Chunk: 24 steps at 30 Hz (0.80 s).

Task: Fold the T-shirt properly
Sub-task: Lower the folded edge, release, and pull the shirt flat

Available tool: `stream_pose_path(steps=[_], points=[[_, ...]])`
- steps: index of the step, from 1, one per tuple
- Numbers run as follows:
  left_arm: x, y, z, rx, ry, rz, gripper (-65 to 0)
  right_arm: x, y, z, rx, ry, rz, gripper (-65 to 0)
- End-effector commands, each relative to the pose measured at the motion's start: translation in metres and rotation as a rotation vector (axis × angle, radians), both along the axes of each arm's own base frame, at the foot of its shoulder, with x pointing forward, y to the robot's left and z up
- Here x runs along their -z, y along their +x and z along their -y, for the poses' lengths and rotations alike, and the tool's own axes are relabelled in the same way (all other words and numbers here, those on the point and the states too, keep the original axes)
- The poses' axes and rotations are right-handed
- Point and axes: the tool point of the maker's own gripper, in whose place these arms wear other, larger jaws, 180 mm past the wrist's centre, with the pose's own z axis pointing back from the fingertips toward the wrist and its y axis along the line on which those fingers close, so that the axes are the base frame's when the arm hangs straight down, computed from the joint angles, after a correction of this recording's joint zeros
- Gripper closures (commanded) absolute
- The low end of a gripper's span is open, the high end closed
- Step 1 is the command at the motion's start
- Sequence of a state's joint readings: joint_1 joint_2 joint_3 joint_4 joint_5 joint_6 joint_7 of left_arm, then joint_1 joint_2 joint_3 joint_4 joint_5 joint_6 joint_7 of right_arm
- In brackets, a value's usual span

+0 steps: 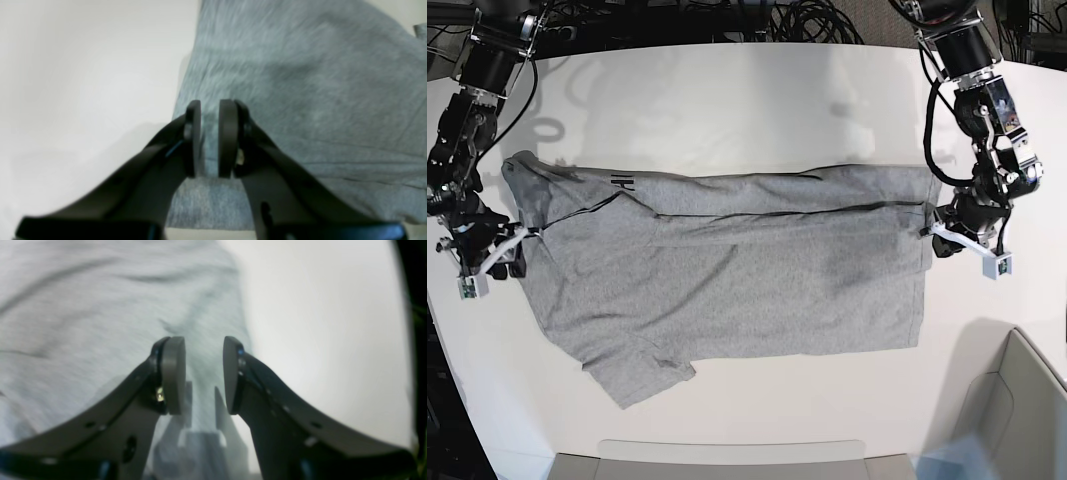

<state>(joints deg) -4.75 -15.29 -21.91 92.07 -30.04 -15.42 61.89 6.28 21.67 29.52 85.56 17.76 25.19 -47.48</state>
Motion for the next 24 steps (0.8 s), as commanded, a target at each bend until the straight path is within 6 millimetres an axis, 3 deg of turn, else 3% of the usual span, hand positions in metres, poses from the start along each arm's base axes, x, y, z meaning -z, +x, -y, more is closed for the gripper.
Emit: stream_pose_path(steps=[1, 5, 10, 16, 24], points=[[-0.01, -0.001, -0.004, 0.007, 0.025, 0.026, -11.0, -0.013, -0.002, 0.006, -0.004, -0.017, 0.024, -19.8], [-0.008, -0.019, -0.002, 0.02, 0.052, 0.013, -11.1, 0.018, -0.049, 0.019, 0.035, -0.024, -0.065, -19.8], [-0.001, -0.033, 0.0, 0.027, 0.062, -0.01, -11.1, 0.041, -0.086, 0.026, 0.083, 0.101, -0.115, -19.8], [0.002, -0.037, 0.0, 0.025, 0.063, -0.018, -11.1, 0.077, -0.107, 0.037, 0.147, 0.179, -0.206, -19.7], [0.004, -0.035, 0.004, 0.018, 0.044, -0.013, -12.8, 0.099, -0.1, 0.049, 0.202, 0.203, -0.229, -19.7]])
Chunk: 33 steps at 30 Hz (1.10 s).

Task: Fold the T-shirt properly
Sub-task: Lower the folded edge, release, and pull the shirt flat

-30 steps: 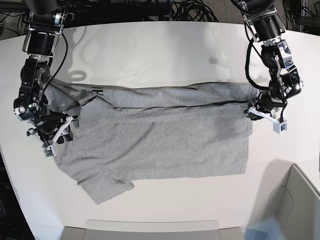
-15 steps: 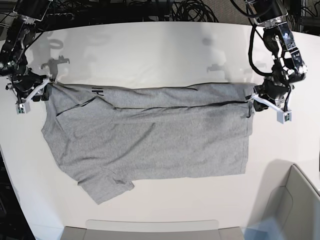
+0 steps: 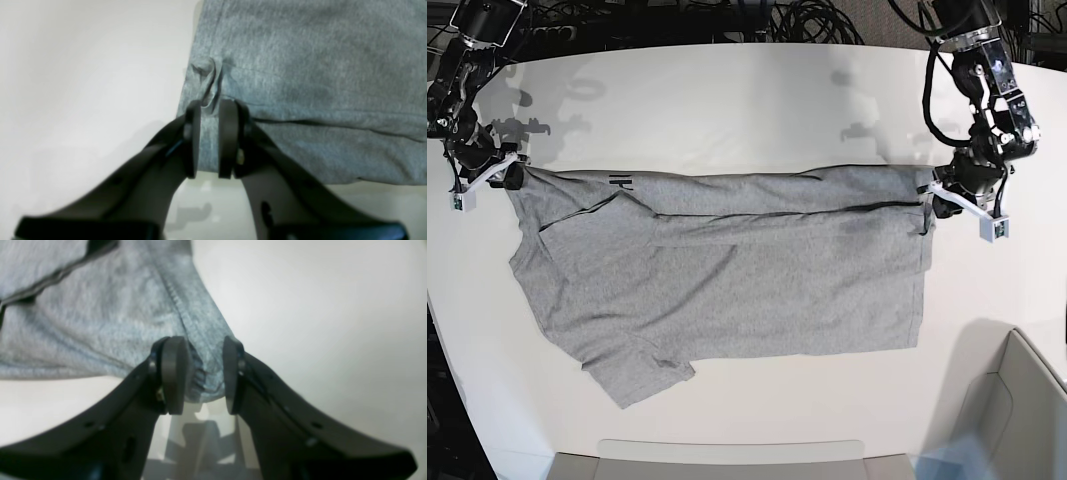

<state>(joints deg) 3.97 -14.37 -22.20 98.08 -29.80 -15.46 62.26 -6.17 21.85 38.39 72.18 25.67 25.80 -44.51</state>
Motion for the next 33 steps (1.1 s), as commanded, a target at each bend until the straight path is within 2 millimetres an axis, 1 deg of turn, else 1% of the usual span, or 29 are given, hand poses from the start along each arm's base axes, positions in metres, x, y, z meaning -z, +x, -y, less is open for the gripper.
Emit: stream_pose_path(steps=[1, 4, 6, 9, 11, 13, 16, 19, 21, 22, 26, 28, 30, 31, 32, 33], points=[[-0.013, 0.01, -0.001, 0.0, 0.009, 0.053, -14.5, -0.006, 0.001, 0.007, -0.009, -0.027, -0.002, -19.7], [-0.013, 0.008, -0.007, -0.026, 0.003, 0.058, -20.7, -0.007, 0.001, 0.007, -0.01, -0.03, 0.002, -19.7], [-0.011, 0.006, -0.009, -0.042, -0.006, 0.053, -23.1, -0.008, 0.002, 0.008, -0.011, -0.033, 0.003, -19.7], [0.001, -0.001, -0.021, -0.082, -0.017, 0.021, -22.9, -0.009, 0.001, 0.012, -0.013, -0.042, -0.002, -19.7], [0.012, -0.007, -0.029, -0.112, -0.031, 0.002, -22.9, -0.009, 0.001, 0.012, -0.013, -0.045, -0.002, -19.7], [0.02, -0.007, -0.03, -0.12, -0.038, 0.0, -22.9, -0.007, -0.003, 0.013, -0.014, -0.047, -0.012, -19.7], [0.04, -0.016, -0.03, -0.136, -0.062, -0.048, -22.9, -0.009, -0.003, 0.016, -0.015, -0.055, -0.012, -19.7], [0.053, -0.022, -0.031, -0.146, -0.082, -0.081, -22.9, -0.007, -0.004, 0.015, -0.014, -0.051, -0.016, -19.7], [0.055, -0.022, -0.027, -0.135, -0.085, -0.085, -22.9, -0.007, -0.005, 0.015, -0.013, -0.051, -0.017, -19.7], [0.056, -0.021, -0.02, -0.114, -0.085, -0.091, -22.9, -0.007, -0.005, 0.015, -0.013, -0.051, -0.017, -19.7], [0.06, -0.019, -0.005, -0.065, -0.087, -0.105, -22.9, -0.007, -0.005, 0.015, -0.013, -0.051, -0.017, -19.7], [0.064, -0.018, 0.007, -0.028, -0.09, -0.118, -22.9, -0.007, -0.004, 0.015, -0.012, -0.05, -0.016, -19.7], [0.068, -0.018, 0.017, 0.002, -0.092, -0.13, -22.7, -0.005, -0.004, 0.012, -0.021, -0.047, -0.023, -19.6], [0.069, -0.018, 0.021, 0.015, -0.093, -0.137, -21.3, -0.002, -0.004, 0.007, -0.039, -0.048, -0.032, -19.5], [0.072, -0.02, 0.021, 0.016, -0.09, -0.147, -18.2, 0.001, -0.004, 0.002, -0.061, -0.049, -0.044, -19.5], [0.076, -0.022, 0.02, 0.01, -0.094, -0.157, -13.6, 0.003, -0.004, -0.003, -0.079, -0.049, -0.052, -18.8]])
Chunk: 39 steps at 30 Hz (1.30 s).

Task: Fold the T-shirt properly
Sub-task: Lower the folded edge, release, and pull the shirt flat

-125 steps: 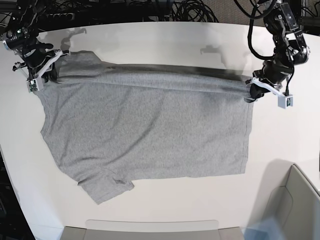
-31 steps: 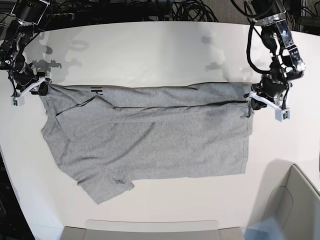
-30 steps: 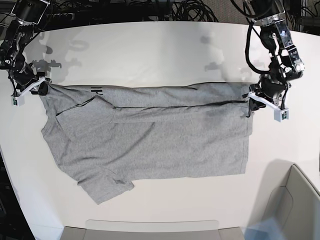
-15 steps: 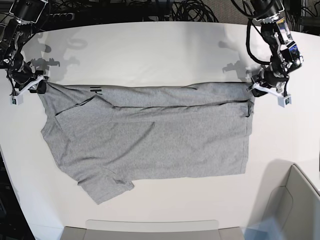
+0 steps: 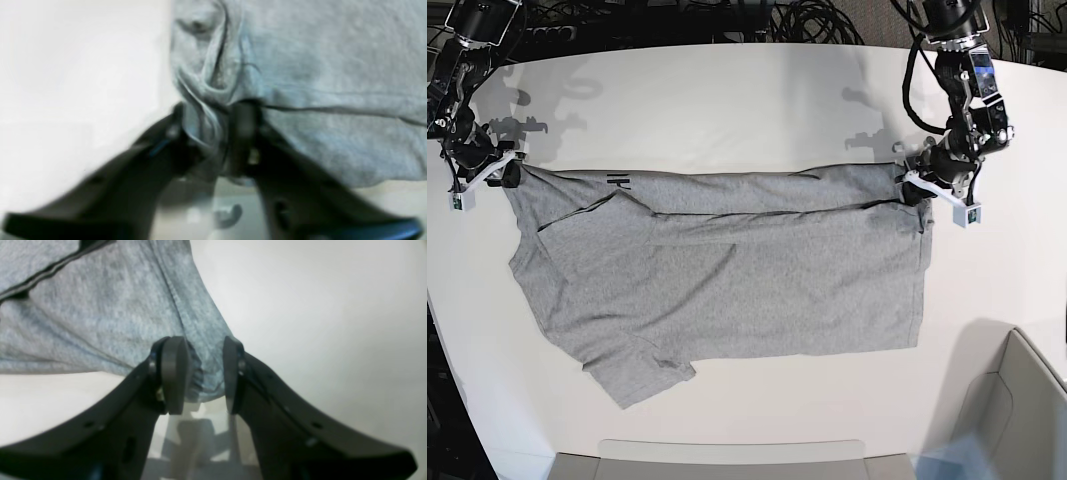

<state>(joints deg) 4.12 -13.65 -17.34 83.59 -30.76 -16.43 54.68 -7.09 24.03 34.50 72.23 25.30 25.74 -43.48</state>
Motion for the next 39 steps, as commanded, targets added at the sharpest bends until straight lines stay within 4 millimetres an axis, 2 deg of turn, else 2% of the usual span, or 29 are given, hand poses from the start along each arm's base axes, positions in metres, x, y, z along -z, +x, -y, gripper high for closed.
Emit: stream_pose_path(steps=[1, 2, 5, 9, 15, 18, 20, 27, 35, 39], points=[[0.01, -0.011, -0.003, 0.0, 0.002, -0.061, -8.1, 0.001, -0.002, -0.003, -0.028, -0.012, -0.026, -16.8], [0.014, -0.014, -0.005, -0.006, -0.002, -0.076, -1.7, 0.003, -0.004, -0.005, -0.037, -0.014, -0.033, -13.2], [0.025, -0.027, -0.02, -0.065, -0.015, -0.113, 0.0, 0.003, -0.005, -0.004, -0.034, -0.015, -0.036, 0.0], [0.034, -0.051, -0.038, -0.13, -0.018, -0.149, 0.0, 0.006, -0.014, 0.002, -0.037, -0.032, -0.061, 0.0], [0.025, -0.071, -0.065, -0.168, 0.037, -0.15, 0.0, 0.004, -0.029, 0.0, -0.064, -0.06, -0.075, 0.0], [0.023, -0.08, -0.07, -0.163, 0.058, -0.159, 0.0, 0.0, -0.038, -0.008, -0.103, -0.081, -0.088, 0.0], [0.02, -0.089, -0.082, -0.165, 0.087, -0.171, 0.0, -0.003, -0.046, -0.015, -0.132, -0.095, -0.112, 0.0], [0.021, -0.127, -0.107, -0.149, 0.16, -0.254, 0.0, -0.004, -0.091, -0.049, -0.207, -0.097, -0.146, 0.0], [0.03, -0.167, -0.112, -0.147, 0.174, -0.338, 0.0, -0.001, -0.128, -0.064, -0.238, -0.087, -0.202, 0.0], [0.021, -0.182, -0.136, -0.228, 0.195, -0.336, 0.0, 0.0, -0.138, -0.068, -0.242, -0.082, -0.217, 0.0]])
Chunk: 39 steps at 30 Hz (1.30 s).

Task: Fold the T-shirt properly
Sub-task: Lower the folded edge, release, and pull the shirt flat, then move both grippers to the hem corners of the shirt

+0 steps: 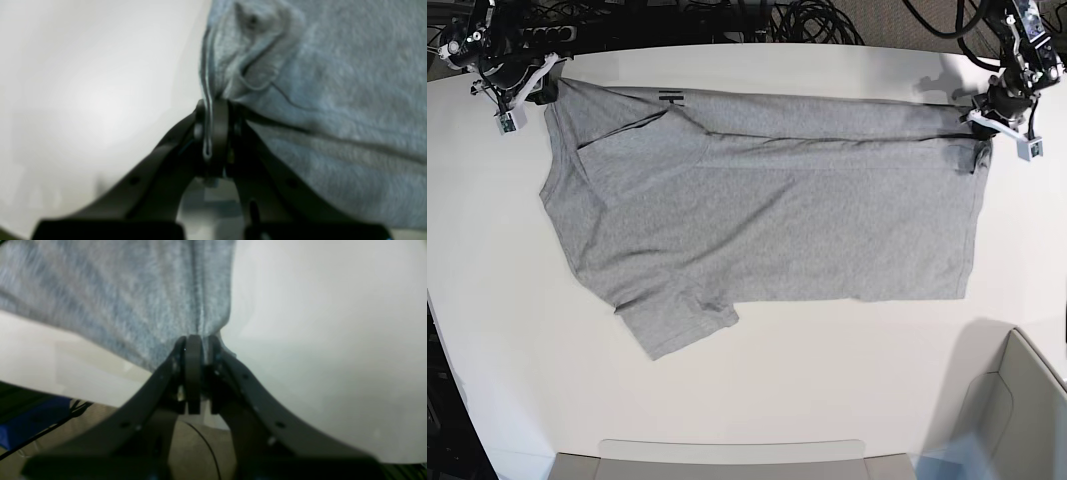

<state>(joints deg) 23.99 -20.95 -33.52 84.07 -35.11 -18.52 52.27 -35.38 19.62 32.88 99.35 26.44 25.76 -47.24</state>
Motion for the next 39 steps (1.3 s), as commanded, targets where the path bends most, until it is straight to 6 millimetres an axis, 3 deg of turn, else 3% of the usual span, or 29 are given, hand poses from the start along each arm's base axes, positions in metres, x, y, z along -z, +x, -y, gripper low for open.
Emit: stream_pose_path(steps=[1, 8, 13, 18, 26, 35, 39], points=[[0.01, -0.037, -0.013, -0.034, 0.037, -0.157, 0.0, 0.001, -0.008, 0.007, -0.014, -0.035, -0.04, 0.0], [0.008, -0.038, -0.015, -0.041, 0.038, -0.158, 0.0, 0.002, -0.008, 0.008, -0.012, -0.036, -0.044, 0.0], [-0.013, -0.02, -0.012, 0.002, 0.08, -0.098, 0.0, 0.002, -0.008, 0.008, -0.012, -0.036, -0.045, 0.0], [-0.043, -0.004, -0.007, 0.07, 0.145, -0.034, -13.8, -0.006, -0.005, 0.025, 0.03, -0.064, -0.021, -8.8], [-0.052, 0.005, -0.006, 0.084, 0.161, -0.005, -16.1, -0.039, 0.013, 0.038, 0.04, -0.126, 0.079, -9.9], [-0.058, 0.009, -0.006, 0.092, 0.176, 0.009, -16.1, -0.04, 0.01, 0.039, 0.035, -0.139, 0.059, -10.0], [-0.072, 0.019, -0.003, 0.117, 0.201, 0.047, -16.1, -0.07, 0.02, 0.056, 0.069, -0.203, 0.138, -10.0]])
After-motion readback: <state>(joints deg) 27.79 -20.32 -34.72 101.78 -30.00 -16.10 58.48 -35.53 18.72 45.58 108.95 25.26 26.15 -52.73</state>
